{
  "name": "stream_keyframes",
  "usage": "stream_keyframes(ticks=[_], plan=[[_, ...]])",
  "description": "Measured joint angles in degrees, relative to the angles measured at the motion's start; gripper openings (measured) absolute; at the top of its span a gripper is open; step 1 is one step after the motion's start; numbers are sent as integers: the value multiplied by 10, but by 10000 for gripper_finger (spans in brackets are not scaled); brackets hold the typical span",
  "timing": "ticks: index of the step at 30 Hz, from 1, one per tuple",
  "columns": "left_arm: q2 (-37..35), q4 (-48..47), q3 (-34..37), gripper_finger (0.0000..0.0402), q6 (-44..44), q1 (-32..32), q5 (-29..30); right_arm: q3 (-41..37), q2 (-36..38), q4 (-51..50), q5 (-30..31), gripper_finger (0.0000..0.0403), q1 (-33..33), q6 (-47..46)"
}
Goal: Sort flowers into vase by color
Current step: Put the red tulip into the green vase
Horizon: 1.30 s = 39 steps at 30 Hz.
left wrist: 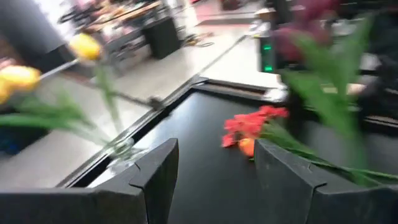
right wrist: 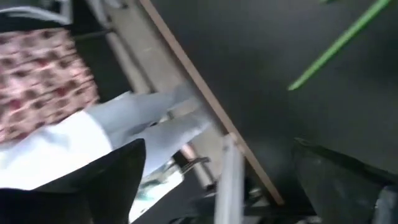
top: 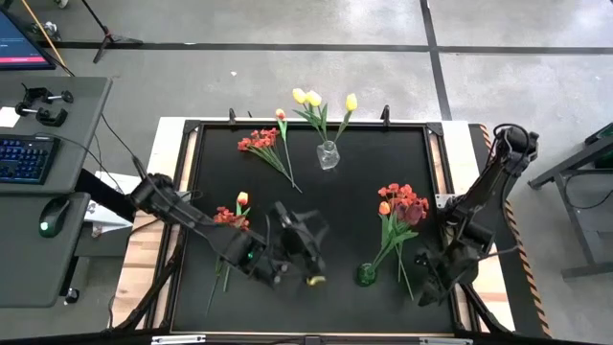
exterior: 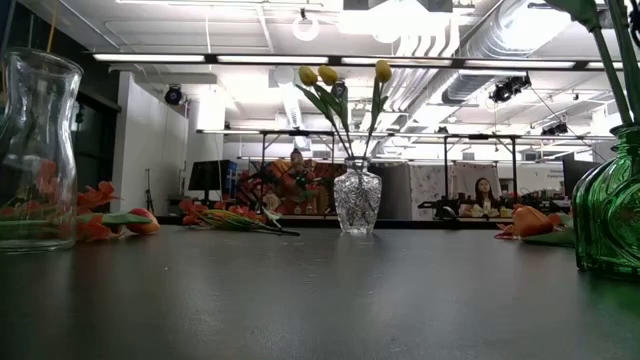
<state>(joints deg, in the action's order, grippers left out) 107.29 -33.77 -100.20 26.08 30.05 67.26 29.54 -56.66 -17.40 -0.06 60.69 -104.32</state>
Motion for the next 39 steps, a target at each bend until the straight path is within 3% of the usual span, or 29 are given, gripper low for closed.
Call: stream_keyframes(ticks=[4, 9, 10, 12, 14, 20, 26, 28, 31, 35, 39], plan=[[-4, -52, 0, 197, 99, -20, 22, 0, 5, -85, 29, 276, -16, 2], [-4, -48, 0, 183, 174, -42, 23, 0, 86, -204, 143, 56, -42, 44], [-4, -41, 0, 174, 182, -46, 23, 0, 111, -225, 171, 30, -45, 58], [-6, -9, 1, 153, 165, -53, 15, 0, 168, -278, 223, 21, -53, 54], [-15, 40, 1, 125, 102, -61, -31, 0, 227, -320, 282, 18, -61, 40], [-43, 234, 1, 12, -153, -114, -263, 17, 374, -352, 477, 3, -86, 75], [-86, 291, 0, 2, -283, -188, -300, 85, 400, -274, 643, 0, -123, 259], [-97, 291, 0, 2, -302, -214, -340, 107, 390, -209, 662, 0, -138, 352], [-108, 312, 0, 1, -305, -252, -458, 128, 356, -136, 665, 0, -161, 443], [-123, 336, 0, 0, -283, -286, -620, 144, 286, -109, 649, 0, -186, 444], [-144, 313, 1, 0, -283, -294, -698, 175, 192, -103, 603, 0, -196, 419]])
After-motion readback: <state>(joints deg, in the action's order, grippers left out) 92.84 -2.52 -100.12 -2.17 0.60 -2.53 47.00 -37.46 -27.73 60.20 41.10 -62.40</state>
